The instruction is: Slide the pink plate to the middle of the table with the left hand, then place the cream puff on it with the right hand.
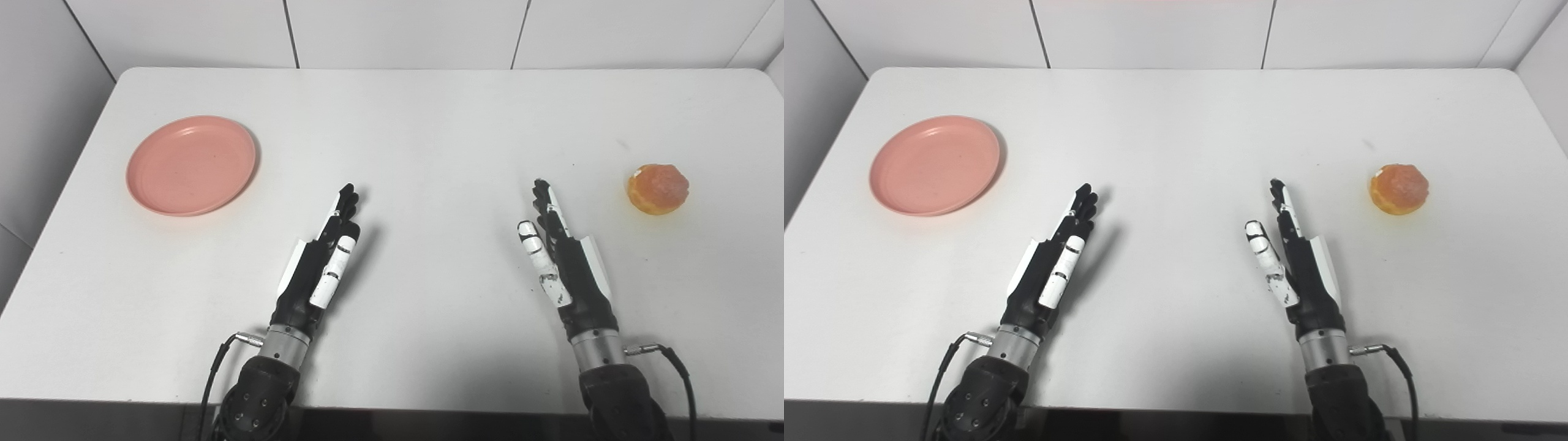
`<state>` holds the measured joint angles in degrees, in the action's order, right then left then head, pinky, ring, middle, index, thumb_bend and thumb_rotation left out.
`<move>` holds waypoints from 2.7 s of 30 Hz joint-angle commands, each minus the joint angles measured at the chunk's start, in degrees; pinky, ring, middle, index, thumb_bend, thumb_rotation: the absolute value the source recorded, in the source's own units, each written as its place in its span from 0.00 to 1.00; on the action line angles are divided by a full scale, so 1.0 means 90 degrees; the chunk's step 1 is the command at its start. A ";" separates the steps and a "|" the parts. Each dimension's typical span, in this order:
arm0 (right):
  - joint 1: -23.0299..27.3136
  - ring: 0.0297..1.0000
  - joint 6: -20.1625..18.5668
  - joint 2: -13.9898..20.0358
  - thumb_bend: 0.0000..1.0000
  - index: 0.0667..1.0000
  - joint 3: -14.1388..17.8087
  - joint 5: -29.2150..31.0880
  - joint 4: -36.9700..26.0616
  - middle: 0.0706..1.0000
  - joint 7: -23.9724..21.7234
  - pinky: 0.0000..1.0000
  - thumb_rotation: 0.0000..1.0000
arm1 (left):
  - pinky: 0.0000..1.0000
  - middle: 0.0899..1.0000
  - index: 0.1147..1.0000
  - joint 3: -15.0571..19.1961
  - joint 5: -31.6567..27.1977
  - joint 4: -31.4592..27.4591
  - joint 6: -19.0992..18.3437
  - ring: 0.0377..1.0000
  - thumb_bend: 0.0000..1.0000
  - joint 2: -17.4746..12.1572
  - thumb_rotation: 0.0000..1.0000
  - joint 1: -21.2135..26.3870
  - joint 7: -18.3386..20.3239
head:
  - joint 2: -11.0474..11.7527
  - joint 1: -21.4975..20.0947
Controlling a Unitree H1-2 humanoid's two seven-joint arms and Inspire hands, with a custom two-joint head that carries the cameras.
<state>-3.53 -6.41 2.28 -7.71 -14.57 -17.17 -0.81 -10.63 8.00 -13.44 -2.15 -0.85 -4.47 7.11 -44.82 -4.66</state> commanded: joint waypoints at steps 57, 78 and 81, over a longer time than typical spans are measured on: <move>0.0180 1.00 0.1175 0.0643 0.10 1.00 0.0319 0.0504 0.0883 1.00 -0.0234 1.00 1.00 | 0.97 1.00 1.00 -0.0526 0.1082 0.1314 0.1083 1.00 0.41 0.0617 1.00 0.0182 -0.0898 | 0.1750 0.2875; 0.0238 1.00 0.0947 0.0517 0.04 1.00 0.0258 0.0354 0.0749 1.00 -0.0252 1.00 1.00 | 0.98 1.00 1.00 -0.0476 0.1094 0.0754 0.0929 1.00 0.45 0.0653 1.00 0.0255 -0.0845 | 0.1812 0.3051; 0.0246 1.00 0.0996 0.0504 0.03 1.00 0.0260 0.0364 0.0771 1.00 -0.0247 1.00 1.00 | 0.99 1.00 1.00 -0.0451 0.1022 0.0466 0.0767 1.00 0.47 0.0661 1.00 0.0280 -0.0778 | 0.1818 0.3047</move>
<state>-1.91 2.66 7.04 -5.32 -11.29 -9.10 -3.00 -13.94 17.93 -7.09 4.70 3.13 -2.82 -0.08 -28.39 22.85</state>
